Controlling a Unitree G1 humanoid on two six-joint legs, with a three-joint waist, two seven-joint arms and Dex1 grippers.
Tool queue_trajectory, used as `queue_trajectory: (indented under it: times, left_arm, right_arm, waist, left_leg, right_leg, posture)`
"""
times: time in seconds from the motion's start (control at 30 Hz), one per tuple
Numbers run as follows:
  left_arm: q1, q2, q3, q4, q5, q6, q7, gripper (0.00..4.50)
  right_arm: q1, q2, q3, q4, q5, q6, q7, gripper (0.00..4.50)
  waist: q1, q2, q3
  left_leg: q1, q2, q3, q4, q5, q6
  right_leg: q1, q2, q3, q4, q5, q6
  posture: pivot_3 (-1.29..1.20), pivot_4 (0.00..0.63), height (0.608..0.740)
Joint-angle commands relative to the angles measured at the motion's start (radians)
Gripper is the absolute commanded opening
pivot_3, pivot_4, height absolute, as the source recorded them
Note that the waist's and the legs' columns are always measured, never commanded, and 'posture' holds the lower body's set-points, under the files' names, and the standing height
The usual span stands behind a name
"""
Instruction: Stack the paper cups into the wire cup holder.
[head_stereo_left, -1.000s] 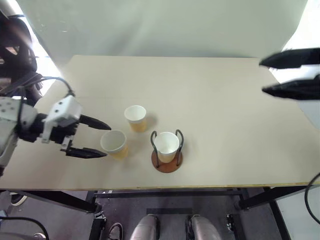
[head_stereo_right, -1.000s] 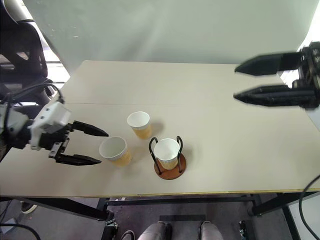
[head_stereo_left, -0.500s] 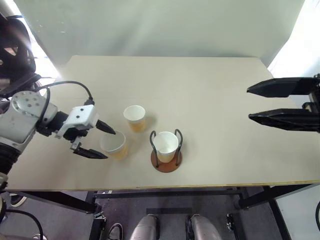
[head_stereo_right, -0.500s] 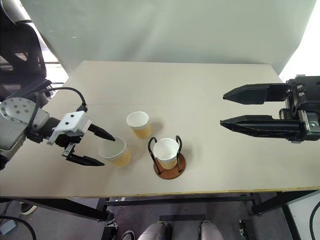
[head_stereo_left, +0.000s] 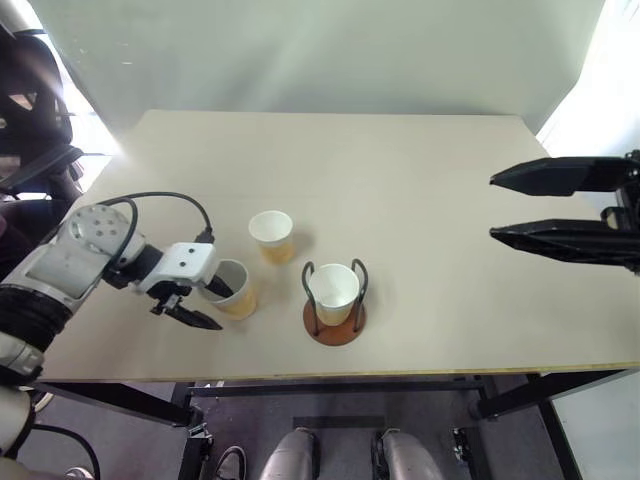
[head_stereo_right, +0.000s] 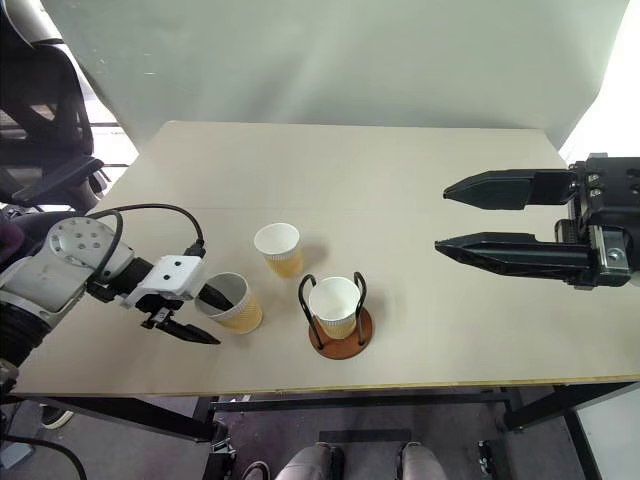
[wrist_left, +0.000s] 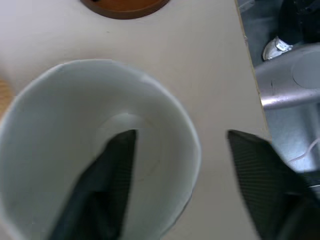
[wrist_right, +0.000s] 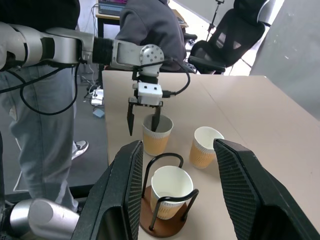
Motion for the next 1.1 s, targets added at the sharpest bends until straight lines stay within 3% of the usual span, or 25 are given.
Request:
queue_trajectory:
  times: [0.03, 0.17, 0.27, 0.37, 0.67, 0.8, 1.1]
  left_arm:
    - [-0.029, 0.021, -0.006, -0.019, -0.028, -0.005, -0.034, 1.42]
    - [-0.121, 0.085, -0.039, -0.137, -0.248, 0.074, -0.034, 0.02]
    - [-0.274, 0.100, -0.052, -0.191, -0.431, 0.155, -0.034, 0.02]
    - [-0.396, 0.100, -0.120, -0.166, -0.494, 0.156, -0.034, 0.02]
    - [-0.682, -0.015, -0.344, -0.092, -0.669, 0.128, -0.034, 0.02]
    - [-0.776, -0.097, -0.519, -0.048, -0.666, 0.022, -0.034, 0.02]
    - [-0.896, -0.240, -0.774, 0.082, -0.688, -0.183, -0.034, 0.02]
  right_arm:
    - [0.014, -0.037, -0.033, -0.006, 0.021, -0.026, -0.013, 2.24]
    - [0.030, -0.076, -0.073, 0.012, 0.050, -0.022, -0.003, 2.24]
    - [0.051, -0.101, -0.136, 0.026, 0.096, -0.005, 0.002, 2.24]
    - [0.072, -0.095, -0.195, 0.035, 0.170, -0.013, -0.030, 2.24]
    - [0.191, -0.069, -0.339, -0.047, 0.251, -0.038, -0.123, 2.24]
    - [0.249, -0.074, -0.397, -0.095, 0.297, -0.045, -0.191, 2.24]
    - [0.382, -0.118, -0.576, -0.172, 0.488, -0.038, -0.401, 2.24]
  waist:
    - [0.000, 0.000, 0.000]
    - [0.001, 0.000, 0.000]
    - [0.010, -0.001, 0.000]
    - [0.013, 0.002, -0.001]
    - [0.011, 0.006, 0.000]
    - [0.018, 0.006, 0.000]
    - [0.022, 0.007, 0.001]
  left_leg:
    - [0.000, 0.000, 0.000, 0.000, 0.000, 0.000]
    - [-0.001, 0.000, 0.000, 0.001, 0.000, -0.001]
    - [-0.005, -0.001, -0.001, 0.001, -0.001, -0.003]
    - [-0.005, -0.002, -0.003, 0.000, -0.006, -0.011]
    - [-0.006, -0.007, -0.007, 0.001, -0.001, 0.006]
    - [-0.006, -0.007, -0.007, 0.003, -0.005, 0.011]
    - [-0.009, -0.008, -0.001, 0.007, -0.008, 0.008]
  right_leg:
    - [0.000, 0.000, 0.000, 0.000, 0.000, 0.000]
    - [0.000, 0.000, 0.000, 0.000, 0.000, 0.000]
    - [-0.001, 0.000, -0.001, -0.002, 0.001, 0.003]
    - [0.001, 0.000, 0.000, -0.007, 0.002, 0.004]
    - [0.005, -0.001, 0.000, -0.015, 0.002, 0.013]
    - [0.009, -0.003, 0.000, -0.016, 0.000, 0.021]
    - [0.008, -0.009, 0.000, -0.017, -0.002, 0.035]
  posture:
    - [0.00, 0.150, 0.740]
    - [0.00, 0.150, 0.740]
    - [0.00, 0.150, 0.740]
    - [0.00, 0.150, 0.740]
    - [0.00, 0.150, 0.740]
    - [0.00, 0.150, 0.740]
    - [0.00, 0.150, 0.740]
